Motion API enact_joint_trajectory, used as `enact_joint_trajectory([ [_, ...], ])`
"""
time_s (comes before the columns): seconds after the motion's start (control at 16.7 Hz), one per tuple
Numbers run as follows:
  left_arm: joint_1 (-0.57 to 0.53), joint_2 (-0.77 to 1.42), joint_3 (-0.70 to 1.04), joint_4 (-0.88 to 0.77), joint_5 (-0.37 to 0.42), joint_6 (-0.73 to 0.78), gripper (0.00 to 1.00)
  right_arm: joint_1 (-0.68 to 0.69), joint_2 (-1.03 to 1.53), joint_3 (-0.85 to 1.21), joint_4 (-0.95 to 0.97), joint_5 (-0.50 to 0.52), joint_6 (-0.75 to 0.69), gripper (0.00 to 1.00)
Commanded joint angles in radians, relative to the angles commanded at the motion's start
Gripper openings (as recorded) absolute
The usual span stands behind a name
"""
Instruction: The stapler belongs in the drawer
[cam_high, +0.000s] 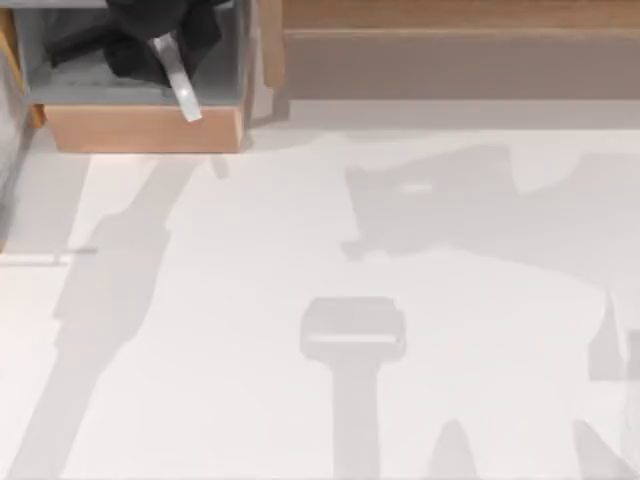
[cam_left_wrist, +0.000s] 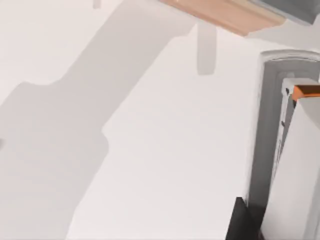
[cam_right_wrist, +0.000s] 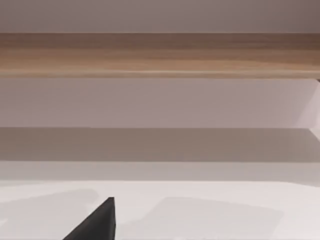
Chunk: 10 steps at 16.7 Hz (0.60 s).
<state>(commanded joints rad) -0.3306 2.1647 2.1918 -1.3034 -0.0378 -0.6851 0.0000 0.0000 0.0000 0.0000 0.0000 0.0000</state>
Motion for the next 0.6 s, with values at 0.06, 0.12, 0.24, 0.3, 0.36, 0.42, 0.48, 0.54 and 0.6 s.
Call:
enact_joint_trajectory([
  [0.06, 0.072, -0.001, 0.041, -0.019, -0.004, 0.078, 0.00, 0.000, 0.000, 0.000, 0.000, 0.000, 0.000, 1.00],
  [0.12, 0.144, 0.003, 0.082, -0.036, -0.008, 0.156, 0.00, 0.000, 0.000, 0.000, 0.000, 0.000, 0.000, 1.00],
  [0.24, 0.280, 0.029, 0.158, -0.068, -0.014, 0.316, 0.00, 0.000, 0.000, 0.000, 0.000, 0.000, 0.000, 1.00],
  [0.3, 0.343, 0.052, 0.192, -0.081, -0.015, 0.394, 0.00, 0.000, 0.000, 0.000, 0.000, 0.000, 0.000, 1.00],
  [0.36, 0.402, 0.083, 0.222, -0.091, -0.015, 0.472, 0.00, 0.000, 0.000, 0.000, 0.000, 0.000, 0.000, 1.00],
  [0.42, 0.455, 0.121, 0.249, -0.100, -0.014, 0.547, 0.00, 0.000, 0.000, 0.000, 0.000, 0.000, 0.000, 1.00],
  [0.48, 0.502, 0.163, 0.273, -0.107, -0.011, 0.619, 0.00, 0.000, 0.000, 0.000, 0.000, 0.000, 0.000, 1.00],
  [0.54, 0.543, 0.209, 0.294, -0.113, -0.008, 0.688, 0.00, 0.000, 0.000, 0.000, 0.000, 0.000, 0.000, 1.00],
  [0.6, 0.579, 0.255, 0.312, -0.117, -0.003, 0.752, 0.00, 0.000, 0.000, 0.000, 0.000, 0.000, 0.000, 1.00],
])
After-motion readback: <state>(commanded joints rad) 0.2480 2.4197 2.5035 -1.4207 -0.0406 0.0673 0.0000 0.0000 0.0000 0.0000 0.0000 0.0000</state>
